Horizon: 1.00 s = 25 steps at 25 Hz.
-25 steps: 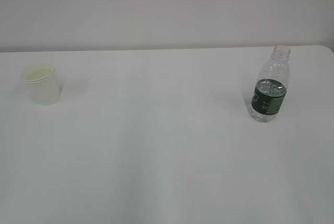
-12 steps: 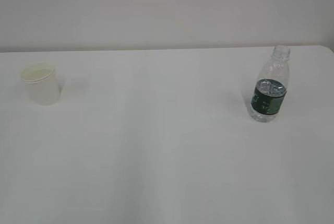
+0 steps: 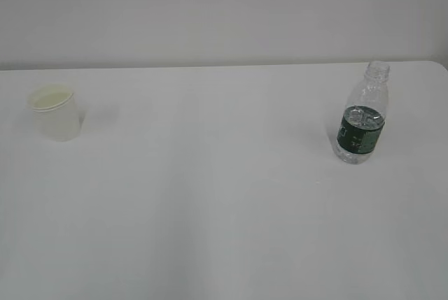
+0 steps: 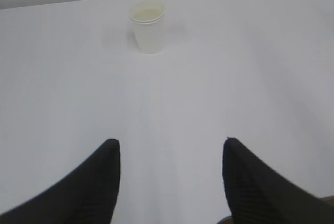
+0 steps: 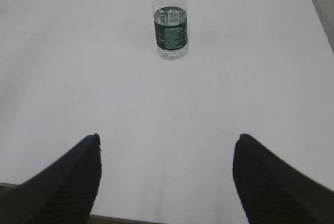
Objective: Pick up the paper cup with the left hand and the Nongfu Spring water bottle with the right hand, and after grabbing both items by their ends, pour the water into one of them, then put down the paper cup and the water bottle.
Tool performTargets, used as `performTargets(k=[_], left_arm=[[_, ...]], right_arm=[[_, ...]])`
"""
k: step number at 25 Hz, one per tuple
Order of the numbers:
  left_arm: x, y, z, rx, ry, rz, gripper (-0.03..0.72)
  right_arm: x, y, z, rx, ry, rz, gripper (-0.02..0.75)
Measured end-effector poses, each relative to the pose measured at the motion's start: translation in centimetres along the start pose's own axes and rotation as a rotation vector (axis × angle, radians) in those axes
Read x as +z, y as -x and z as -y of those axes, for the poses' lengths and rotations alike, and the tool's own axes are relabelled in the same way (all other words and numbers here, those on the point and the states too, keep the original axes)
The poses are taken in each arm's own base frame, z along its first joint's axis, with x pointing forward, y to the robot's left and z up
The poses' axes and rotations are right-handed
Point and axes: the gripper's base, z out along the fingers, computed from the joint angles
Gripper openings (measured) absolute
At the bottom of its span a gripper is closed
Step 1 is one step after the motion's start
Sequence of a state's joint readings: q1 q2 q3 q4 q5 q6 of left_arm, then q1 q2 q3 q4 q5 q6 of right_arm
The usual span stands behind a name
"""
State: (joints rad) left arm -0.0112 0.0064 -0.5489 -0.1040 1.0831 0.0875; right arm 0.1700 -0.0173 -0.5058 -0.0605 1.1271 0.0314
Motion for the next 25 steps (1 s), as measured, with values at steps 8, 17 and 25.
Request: performTargets(k=[8, 17, 25], left_arm=[[-0.03, -0.02, 0.00, 0.000, 0.000, 0.002, 0.442], [0.36, -0.45, -0.01, -0.001, -0.002, -0.026, 0.442], [0.36, -0.45, -0.01, -0.002, -0.002, -0.026, 0.442]], right_arm=[[0.23, -0.25, 0.02, 0.000, -0.004, -0.018, 0.588], [0.23, -0.25, 0.02, 0.000, -0.004, -0.018, 0.588], [0.23, -0.25, 0.02, 0.002, -0.004, -0.018, 0.588]])
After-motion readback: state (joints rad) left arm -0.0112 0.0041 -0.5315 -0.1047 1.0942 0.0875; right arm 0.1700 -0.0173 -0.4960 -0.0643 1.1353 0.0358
